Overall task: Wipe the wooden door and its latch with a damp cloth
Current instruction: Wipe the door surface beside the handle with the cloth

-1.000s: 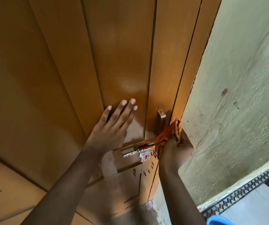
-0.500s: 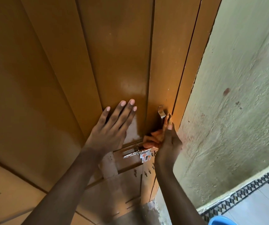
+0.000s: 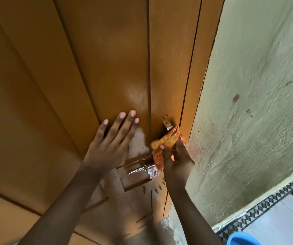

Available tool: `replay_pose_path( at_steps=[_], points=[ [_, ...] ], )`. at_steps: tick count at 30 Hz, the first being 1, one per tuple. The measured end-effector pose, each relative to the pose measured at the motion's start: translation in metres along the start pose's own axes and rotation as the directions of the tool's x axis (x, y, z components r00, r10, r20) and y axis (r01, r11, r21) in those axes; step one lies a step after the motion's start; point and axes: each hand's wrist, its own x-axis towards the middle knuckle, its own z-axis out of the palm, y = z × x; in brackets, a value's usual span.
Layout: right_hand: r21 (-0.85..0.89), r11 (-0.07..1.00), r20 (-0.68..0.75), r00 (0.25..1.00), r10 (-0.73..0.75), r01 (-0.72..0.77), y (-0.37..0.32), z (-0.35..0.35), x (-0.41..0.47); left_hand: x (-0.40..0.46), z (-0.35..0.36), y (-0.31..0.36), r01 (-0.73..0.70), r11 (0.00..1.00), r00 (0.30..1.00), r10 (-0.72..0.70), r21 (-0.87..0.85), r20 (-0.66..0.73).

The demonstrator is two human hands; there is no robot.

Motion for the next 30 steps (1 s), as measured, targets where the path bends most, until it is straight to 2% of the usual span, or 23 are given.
replay_pose_path(
  at_steps=[4, 5, 7, 9, 11, 13, 16, 20, 23, 25, 27, 30],
  points=[
    [0.066, 0.995, -0.082, 0.993, 0.079, -0.074, -0.01, 0.003, 0.006, 0.001, -0.001, 0.001, -0.008, 1.0, 1.0, 0.008, -0.001, 0.01],
    [0.084, 0.996, -0.116, 0.992, 0.046, -0.036, -0.018, 0.002, 0.01, 0.0, -0.001, 0.0, -0.004, 1.0, 1.0, 0.004, 0.004, 0.008],
    [0.063, 0.988, -0.162, 0.979, -0.127, 0.139, -0.032, 0.005, 0.019, -0.001, -0.001, 0.002, -0.005, 1.0, 1.0, 0.005, 0.002, 0.011],
    [-0.044, 0.932, -0.116, 0.925, -0.362, 0.359, -0.034, 0.011, 0.028, -0.001, -0.002, 0.002, -0.008, 1.0, 1.0, 0.008, -0.012, 0.011],
    [-0.19, 0.888, -0.055, 0.899, -0.435, 0.418, -0.024, 0.015, 0.03, 0.0, -0.001, 0.002, 0.0, 1.0, 1.0, 0.0, -0.021, 0.011],
    [-0.237, 0.916, -0.071, 0.935, -0.348, 0.323, -0.014, 0.013, 0.024, -0.001, -0.001, 0.003, 0.008, 1.0, 1.0, -0.008, -0.02, 0.009],
    [-0.188, 0.961, -0.098, 0.97, -0.223, 0.202, -0.008, 0.015, 0.014, 0.0, -0.001, 0.003, 0.012, 1.0, 1.0, -0.012, -0.013, 0.008],
    [0.035, 0.999, -0.158, 0.987, 0.036, -0.03, -0.009, 0.007, 0.008, 0.001, -0.002, 0.002, 0.008, 1.0, 1.0, -0.008, -0.008, 0.006],
    [0.105, 0.99, -0.171, 0.979, 0.109, -0.092, -0.014, 0.006, 0.014, 0.0, -0.001, 0.003, 0.006, 1.0, 1.0, -0.006, -0.004, 0.01],
    [0.104, 0.992, -0.192, 0.977, 0.091, -0.072, -0.021, 0.009, 0.02, -0.001, -0.001, 0.002, 0.013, 1.0, 1.0, -0.013, 0.004, 0.016],
    [0.035, 0.999, -0.18, 0.983, -0.032, 0.039, -0.022, 0.011, 0.022, 0.0, -0.001, 0.002, 0.012, 1.0, 1.0, -0.012, 0.001, 0.017],
    [-0.136, 0.97, -0.074, 0.975, -0.211, 0.2, -0.016, 0.014, 0.017, 0.001, -0.001, 0.002, 0.006, 1.0, 1.0, -0.006, -0.002, 0.013]
  ],
)
